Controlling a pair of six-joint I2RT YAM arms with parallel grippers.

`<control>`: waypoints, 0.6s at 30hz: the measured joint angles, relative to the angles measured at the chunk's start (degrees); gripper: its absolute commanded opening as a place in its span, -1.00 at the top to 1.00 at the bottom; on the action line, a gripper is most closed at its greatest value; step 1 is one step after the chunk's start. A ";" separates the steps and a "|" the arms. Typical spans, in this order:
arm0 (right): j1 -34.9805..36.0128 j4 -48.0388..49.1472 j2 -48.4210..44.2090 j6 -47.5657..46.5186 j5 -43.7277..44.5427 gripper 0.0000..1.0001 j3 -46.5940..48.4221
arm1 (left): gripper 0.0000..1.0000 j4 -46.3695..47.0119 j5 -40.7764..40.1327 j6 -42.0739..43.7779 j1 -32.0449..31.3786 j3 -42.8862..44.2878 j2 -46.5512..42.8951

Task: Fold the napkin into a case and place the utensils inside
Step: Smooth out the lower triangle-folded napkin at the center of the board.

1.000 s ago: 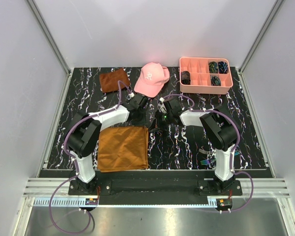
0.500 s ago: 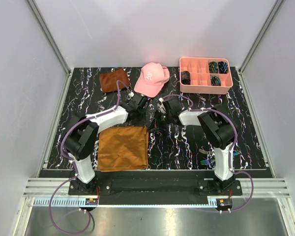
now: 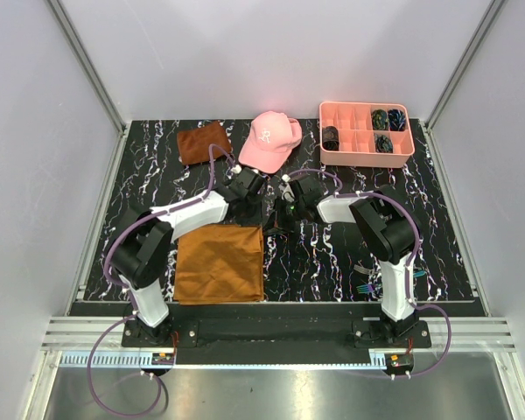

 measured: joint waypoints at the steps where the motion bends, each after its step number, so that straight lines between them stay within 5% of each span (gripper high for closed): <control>1: 0.00 -0.04 0.02 0.00 0.00 0.98 0.02 | 1.00 0.00 0.02 0.00 -0.09 0.00 0.00; 18: -0.09 -3.26 0.07 -0.61 1.33 0.92 1.66 | 1.00 1.44 -0.11 -0.37 -0.28 0.83 4.37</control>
